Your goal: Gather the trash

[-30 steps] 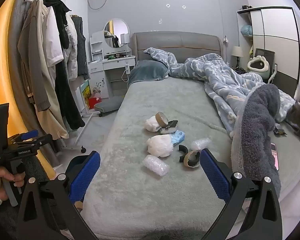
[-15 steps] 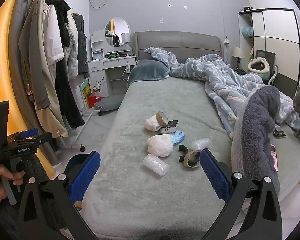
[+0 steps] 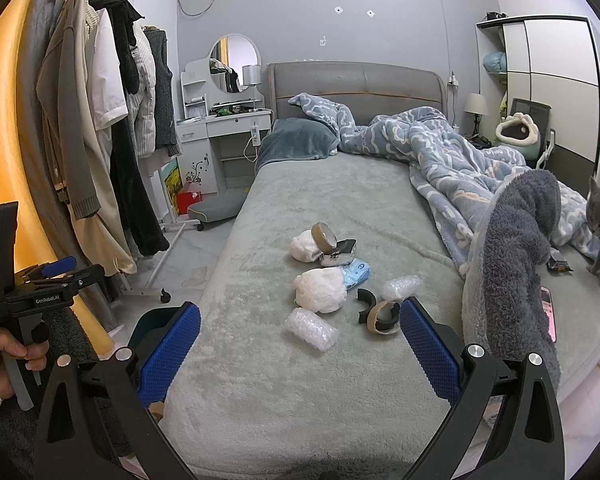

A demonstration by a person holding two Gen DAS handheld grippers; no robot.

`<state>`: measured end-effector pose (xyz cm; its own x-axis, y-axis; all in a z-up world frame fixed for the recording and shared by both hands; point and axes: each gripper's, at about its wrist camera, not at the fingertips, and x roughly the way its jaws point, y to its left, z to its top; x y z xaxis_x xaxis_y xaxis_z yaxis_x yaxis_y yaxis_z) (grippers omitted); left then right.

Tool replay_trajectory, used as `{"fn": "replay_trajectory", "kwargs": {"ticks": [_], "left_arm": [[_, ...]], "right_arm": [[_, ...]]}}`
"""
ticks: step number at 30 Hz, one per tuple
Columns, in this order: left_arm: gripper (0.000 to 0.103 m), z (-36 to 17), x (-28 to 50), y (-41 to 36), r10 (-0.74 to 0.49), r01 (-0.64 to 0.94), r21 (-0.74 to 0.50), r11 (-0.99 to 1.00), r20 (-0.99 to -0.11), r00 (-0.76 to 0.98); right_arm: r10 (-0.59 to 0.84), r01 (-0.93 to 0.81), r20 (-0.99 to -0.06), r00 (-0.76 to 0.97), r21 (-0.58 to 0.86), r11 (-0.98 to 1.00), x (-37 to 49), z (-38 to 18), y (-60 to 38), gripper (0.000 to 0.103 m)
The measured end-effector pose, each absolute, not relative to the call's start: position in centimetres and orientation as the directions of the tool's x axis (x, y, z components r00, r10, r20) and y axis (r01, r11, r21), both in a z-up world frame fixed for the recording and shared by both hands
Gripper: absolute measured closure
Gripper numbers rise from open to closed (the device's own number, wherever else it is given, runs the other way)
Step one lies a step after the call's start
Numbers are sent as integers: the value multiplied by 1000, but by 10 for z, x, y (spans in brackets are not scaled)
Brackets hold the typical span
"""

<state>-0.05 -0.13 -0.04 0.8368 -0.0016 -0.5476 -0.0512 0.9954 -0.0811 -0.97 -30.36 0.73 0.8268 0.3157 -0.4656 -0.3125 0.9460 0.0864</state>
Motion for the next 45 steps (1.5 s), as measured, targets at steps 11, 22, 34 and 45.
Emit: {"fn": "replay_trajectory", "kwargs": {"ticks": [11,22,34,45], "left_arm": [[3,0,0,0,-5,-50,-85,995,-550,835],[3,0,0,0,-6,-51,-87,995,-551,834],[3,0,0,0,-7,-51,-89,995,-552,834],[3,0,0,1,-8,-51,-91,995,-553,833]], "right_arm": [[316,-312,-465,827,88,946,-10,7,-303,3],[315,-312,-467,826,86,946,-10,8,-303,3],[315,-312,-467,826,86,946,-9,8,-303,3],[315,-313,-468,825,86,946,-9,8,-303,3]]}}
